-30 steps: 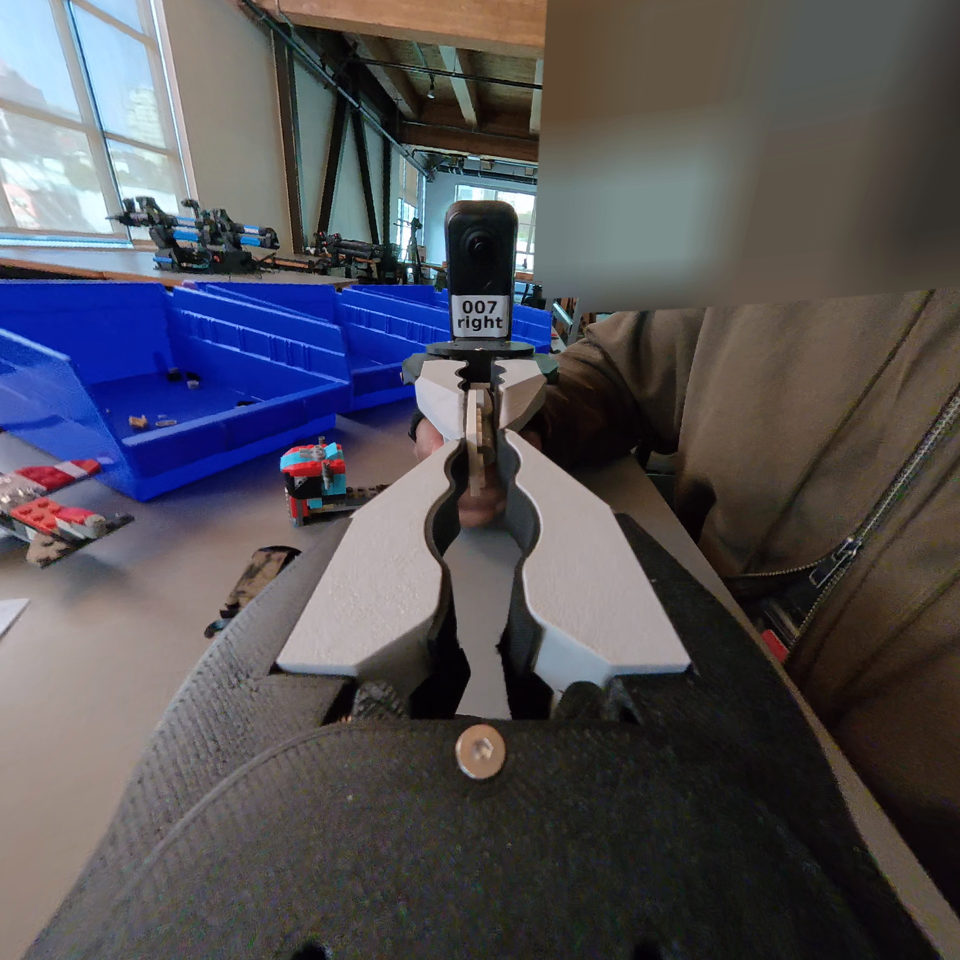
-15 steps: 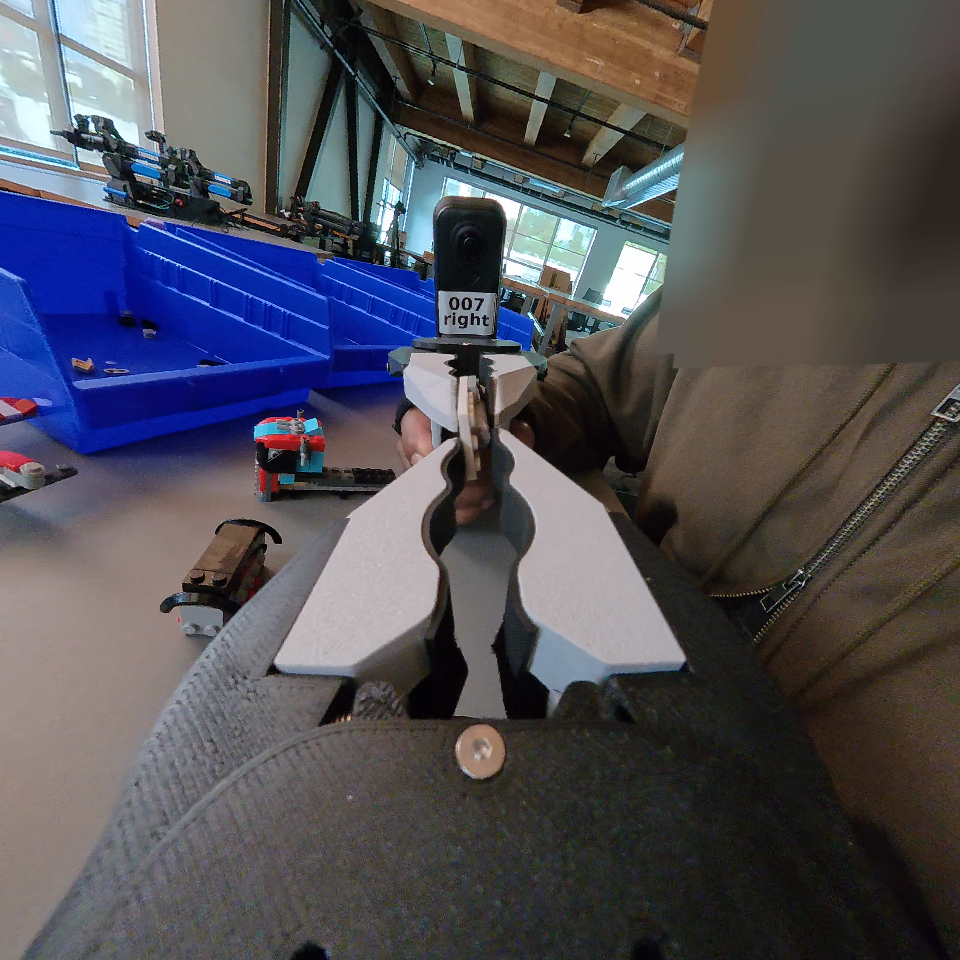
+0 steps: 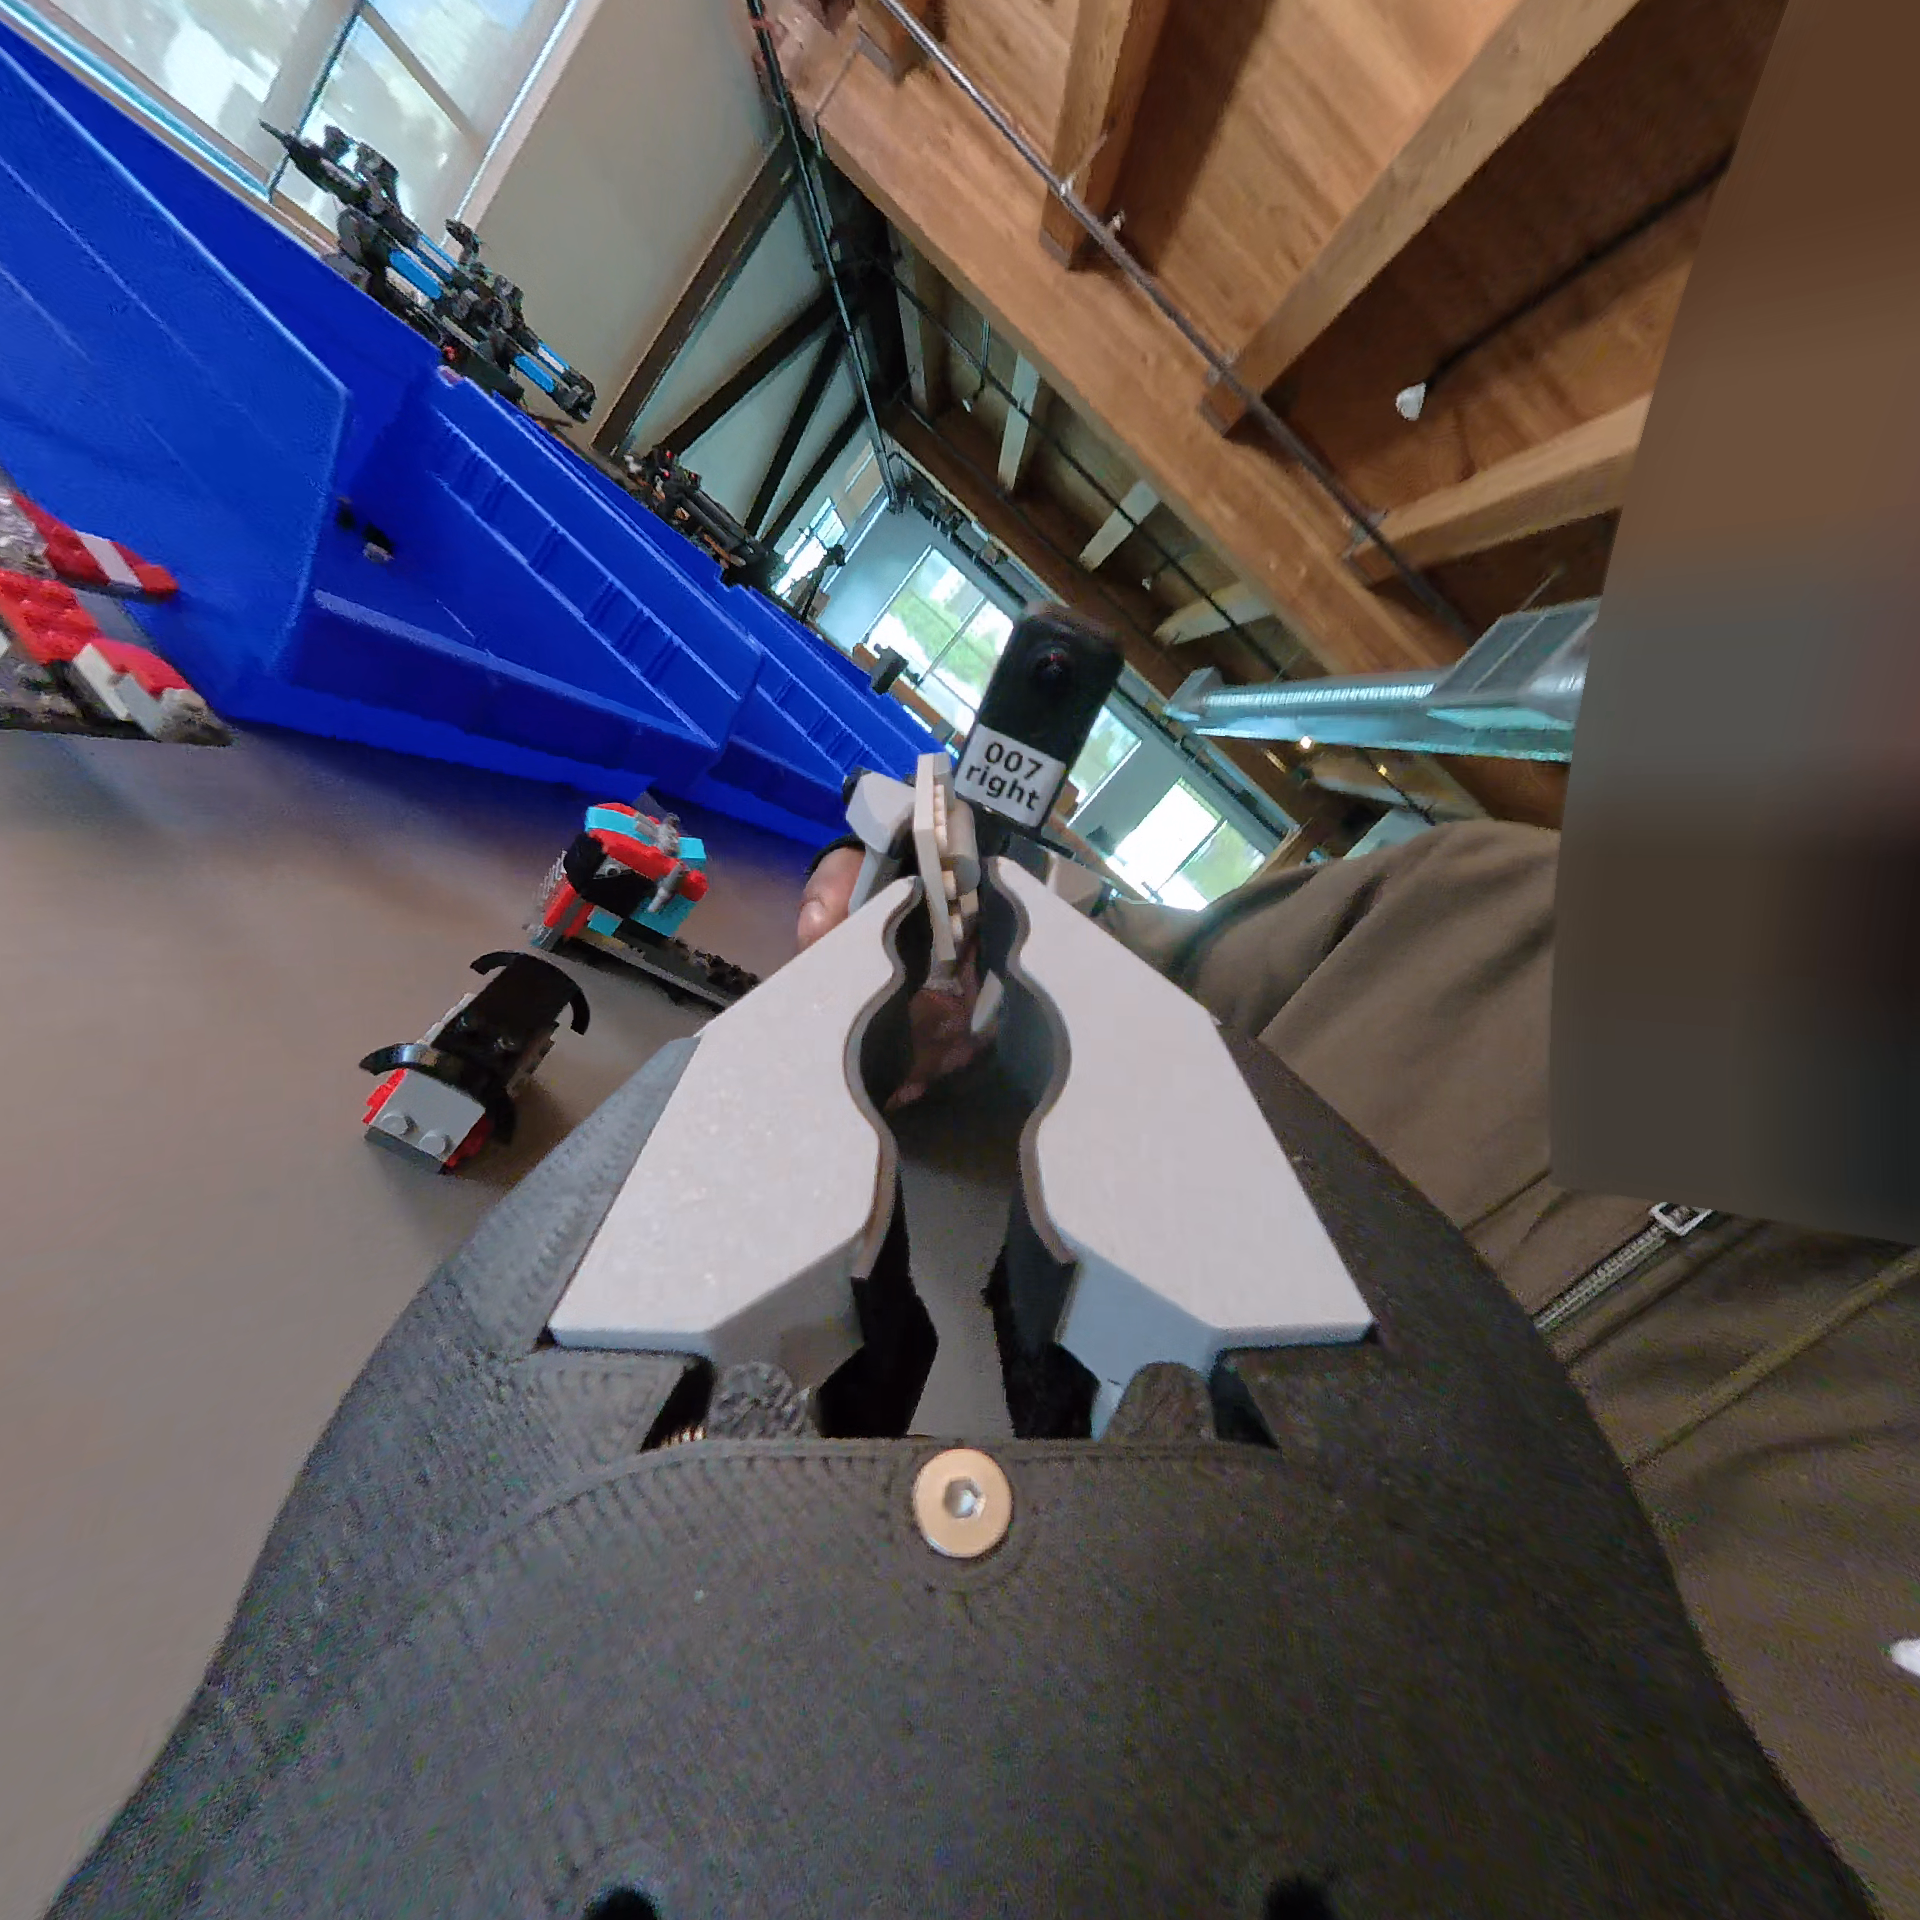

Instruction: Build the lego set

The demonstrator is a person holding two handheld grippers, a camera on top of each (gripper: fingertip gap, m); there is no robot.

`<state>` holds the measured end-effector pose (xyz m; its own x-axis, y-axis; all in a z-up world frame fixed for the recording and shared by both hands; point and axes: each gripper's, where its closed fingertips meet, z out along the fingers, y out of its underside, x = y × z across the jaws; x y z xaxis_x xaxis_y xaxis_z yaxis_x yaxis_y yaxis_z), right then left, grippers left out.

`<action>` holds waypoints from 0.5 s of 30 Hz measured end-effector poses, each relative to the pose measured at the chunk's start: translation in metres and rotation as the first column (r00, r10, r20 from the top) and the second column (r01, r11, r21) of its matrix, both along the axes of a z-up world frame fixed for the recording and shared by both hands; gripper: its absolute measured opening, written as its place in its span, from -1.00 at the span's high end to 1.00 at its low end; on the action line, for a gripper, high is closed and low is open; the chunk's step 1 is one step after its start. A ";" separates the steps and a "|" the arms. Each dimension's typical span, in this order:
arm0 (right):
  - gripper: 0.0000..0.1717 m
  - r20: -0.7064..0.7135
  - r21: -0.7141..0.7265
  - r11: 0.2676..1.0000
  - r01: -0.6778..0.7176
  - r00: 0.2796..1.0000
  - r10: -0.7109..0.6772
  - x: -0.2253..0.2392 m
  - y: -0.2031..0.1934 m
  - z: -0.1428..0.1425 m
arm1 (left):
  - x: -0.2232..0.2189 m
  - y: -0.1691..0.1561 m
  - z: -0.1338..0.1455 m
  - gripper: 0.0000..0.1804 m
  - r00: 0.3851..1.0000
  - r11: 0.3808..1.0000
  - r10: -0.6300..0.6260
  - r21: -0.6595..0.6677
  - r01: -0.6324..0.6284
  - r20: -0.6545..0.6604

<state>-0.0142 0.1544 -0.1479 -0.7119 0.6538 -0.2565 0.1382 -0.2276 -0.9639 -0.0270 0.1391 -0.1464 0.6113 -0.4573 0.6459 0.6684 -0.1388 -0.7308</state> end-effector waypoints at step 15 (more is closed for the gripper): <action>0.62 -0.019 -0.028 0.995 -0.092 0.996 0.091 0.012 -0.010 0.004 | 0.030 -0.001 0.000 0.89 0.830 0.991 0.119 0.112 -0.069 -0.545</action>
<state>-0.0025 0.1440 -0.1436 -0.7730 0.5782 -0.2611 0.1428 -0.2425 -0.9596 0.0026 0.1378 -0.1466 0.8964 -0.4162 0.1528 0.1602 -0.0175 -0.9869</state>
